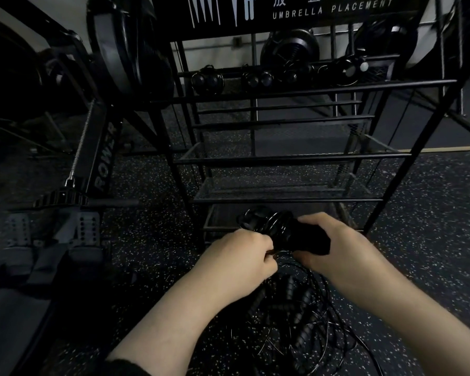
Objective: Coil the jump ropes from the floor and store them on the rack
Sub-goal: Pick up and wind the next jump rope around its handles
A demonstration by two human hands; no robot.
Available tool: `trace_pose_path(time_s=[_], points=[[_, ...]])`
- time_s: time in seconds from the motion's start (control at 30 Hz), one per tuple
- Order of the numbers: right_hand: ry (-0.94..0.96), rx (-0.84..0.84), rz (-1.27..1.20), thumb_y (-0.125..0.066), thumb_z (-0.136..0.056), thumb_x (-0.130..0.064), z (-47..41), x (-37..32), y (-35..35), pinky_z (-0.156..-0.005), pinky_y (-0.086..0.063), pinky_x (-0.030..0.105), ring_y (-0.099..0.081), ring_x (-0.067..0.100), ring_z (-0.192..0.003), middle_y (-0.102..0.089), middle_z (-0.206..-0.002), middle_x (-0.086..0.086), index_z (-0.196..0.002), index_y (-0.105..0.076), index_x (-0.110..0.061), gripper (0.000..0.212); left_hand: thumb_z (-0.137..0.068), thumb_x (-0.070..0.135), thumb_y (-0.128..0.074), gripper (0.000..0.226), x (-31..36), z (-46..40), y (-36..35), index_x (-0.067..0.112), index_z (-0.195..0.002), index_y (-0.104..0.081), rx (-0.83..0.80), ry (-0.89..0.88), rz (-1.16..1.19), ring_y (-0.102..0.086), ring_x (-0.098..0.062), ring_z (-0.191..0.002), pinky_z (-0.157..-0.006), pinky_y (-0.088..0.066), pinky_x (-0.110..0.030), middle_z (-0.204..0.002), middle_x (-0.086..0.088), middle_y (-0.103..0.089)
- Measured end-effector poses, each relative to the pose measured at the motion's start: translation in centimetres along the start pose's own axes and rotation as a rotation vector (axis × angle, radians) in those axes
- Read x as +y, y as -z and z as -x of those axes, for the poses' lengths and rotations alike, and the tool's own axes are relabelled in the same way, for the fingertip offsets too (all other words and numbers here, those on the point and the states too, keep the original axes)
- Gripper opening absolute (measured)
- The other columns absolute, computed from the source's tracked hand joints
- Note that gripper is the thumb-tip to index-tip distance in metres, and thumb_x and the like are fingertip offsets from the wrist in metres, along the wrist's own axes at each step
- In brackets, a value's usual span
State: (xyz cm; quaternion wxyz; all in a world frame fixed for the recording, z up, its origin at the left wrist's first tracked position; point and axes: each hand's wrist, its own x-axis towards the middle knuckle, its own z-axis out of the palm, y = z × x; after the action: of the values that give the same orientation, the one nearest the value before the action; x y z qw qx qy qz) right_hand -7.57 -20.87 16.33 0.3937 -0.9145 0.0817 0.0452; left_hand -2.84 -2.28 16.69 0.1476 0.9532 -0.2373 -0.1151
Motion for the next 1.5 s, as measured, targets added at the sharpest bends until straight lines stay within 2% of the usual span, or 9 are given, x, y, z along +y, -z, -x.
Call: trace_pose_path(time_s=[0.37, 0.53, 0.67, 0.8, 1.03, 1.17, 1.3, 1.37, 1.5], points=[[0.041, -0.144, 0.274, -0.079, -0.087, -0.028, -0.3, 0.2, 0.0, -0.079, -0.047, 0.02, -0.058, 0.008, -0.096, -0.06, -0.125, -0.013, -0.135, -0.052, -0.044, 0.057, -0.101, 0.032, -0.056, 0.018, -0.7, 0.7, 2.5, 0.03, -0.111, -0.071, -0.036, -0.199, -0.151, -0.06, -0.008, -0.094, -0.08, -0.051, -0.03, -0.097, 0.014, -0.065], [0.132, -0.455, 0.28, -0.08, -0.083, -0.033, 0.0, 0.6, 0.2, -0.069, -0.045, 0.01, -0.059, -0.009, -0.087, -0.062, -0.104, -0.027, -0.126, -0.053, -0.055, 0.056, -0.094, 0.04, -0.068, 0.016, -1.3, 0.7, 2.9, 0.028, -0.104, -0.074, -0.029, -0.38, -0.083, -0.045, 0.002, -0.086, -0.081, -0.038, -0.014, -0.083, 0.018, -0.05], [0.182, -0.671, 0.016, -0.081, -0.082, -0.016, 0.8, -0.1, 1.7, -0.066, -0.05, 0.017, -0.066, 0.001, -0.077, -0.073, -0.094, -0.016, -0.114, -0.062, -0.047, 0.048, -0.088, 0.039, -0.075, 0.013, -1.8, 0.8, 2.6, 0.026, -0.089, -0.073, -0.035, -0.444, 0.022, -0.045, 0.007, -0.08, -0.071, -0.032, -0.009, -0.074, 0.016, -0.049], [0.223, -0.74, -0.263, -0.08, -0.083, -0.006, 1.4, -0.2, 2.2, -0.085, -0.056, 0.055, -0.068, 0.035, -0.095, -0.073, -0.107, 0.004, -0.11, -0.056, -0.035, 0.047, -0.088, 0.033, -0.072, 0.008, -2.1, 0.3, 2.2, 0.026, -0.084, -0.072, -0.055, -0.486, 0.135, -0.049, 0.009, -0.081, -0.082, -0.035, -0.014, -0.071, 0.023, -0.052], [0.292, -0.791, -0.566, -0.07, -0.089, 0.008, 1.4, -0.1, 3.0, -0.103, -0.053, 0.04, -0.065, 0.031, -0.12, -0.064, -0.135, 0.002, -0.131, -0.048, -0.06, 0.083, -0.088, 0.007, -0.069, 0.014, -4.0, -0.9, 2.0, 0.015, -0.096, -0.077, -0.116, -0.3, 0.394, -0.062, 0.009, -0.086, -0.083, -0.046, -0.013, -0.079, 0.025, -0.064], [0.338, -0.654, -0.72, -0.071, -0.088, -0.002, 1.2, 0.1, 2.2, -0.104, -0.048, 0.028, -0.064, 0.02, -0.124, -0.066, -0.138, 0.003, -0.141, -0.056, -0.038, 0.066, -0.104, 0.024, -0.057, 0.031, -6.3, -0.8, 1.4, 0.006, -0.129, -0.062, -0.204, -0.13, 0.441, -0.058, 0.008, -0.115, -0.11, -0.041, -0.027, -0.118, 0.024, -0.066], [0.199, -0.375, -1.213, -0.079, -0.076, -0.017, 0.6, -0.2, 0.9, -0.082, -0.059, 0.036, -0.066, 0.025, -0.084, -0.072, -0.12, 0.016, -0.121, -0.074, -0.017, 0.046, -0.104, 0.017, -0.055, 0.02, -3.8, 0.0, 1.7, 0.029, -0.115, -0.067, -0.157, -0.107, 0.533, -0.066, -0.003, -0.104, -0.1, -0.049, -0.023, -0.115, 0.015, -0.072], [0.067, -0.243, -1.314, -0.063, -0.079, -0.012, 0.2, -0.6, 0.5, -0.084, -0.062, 0.042, -0.069, 0.03, -0.085, -0.071, -0.121, 0.024, -0.109, -0.078, -0.013, 0.034, -0.1, 0.001, -0.052, 0.033, -2.9, -0.1, 1.8, 0.023, -0.12, -0.066, -0.137, -0.093, 0.71, -0.071, -0.026, -0.093, -0.092, -0.057, -0.036, -0.109, -0.004, -0.076], [0.035, -0.073, -1.212, -0.052, -0.094, -0.016, -0.3, -0.4, 0.7, -0.094, -0.052, 0.044, -0.069, 0.029, -0.111, -0.073, -0.12, 0.017, -0.117, -0.074, -0.011, 0.032, -0.105, 0.004, -0.049, 0.033, -3.4, -0.4, 1.6, 0.017, -0.131, -0.064, -0.125, 0.066, 0.87, -0.076, -0.018, -0.094, -0.081, -0.059, -0.024, -0.114, -0.003, -0.076]])
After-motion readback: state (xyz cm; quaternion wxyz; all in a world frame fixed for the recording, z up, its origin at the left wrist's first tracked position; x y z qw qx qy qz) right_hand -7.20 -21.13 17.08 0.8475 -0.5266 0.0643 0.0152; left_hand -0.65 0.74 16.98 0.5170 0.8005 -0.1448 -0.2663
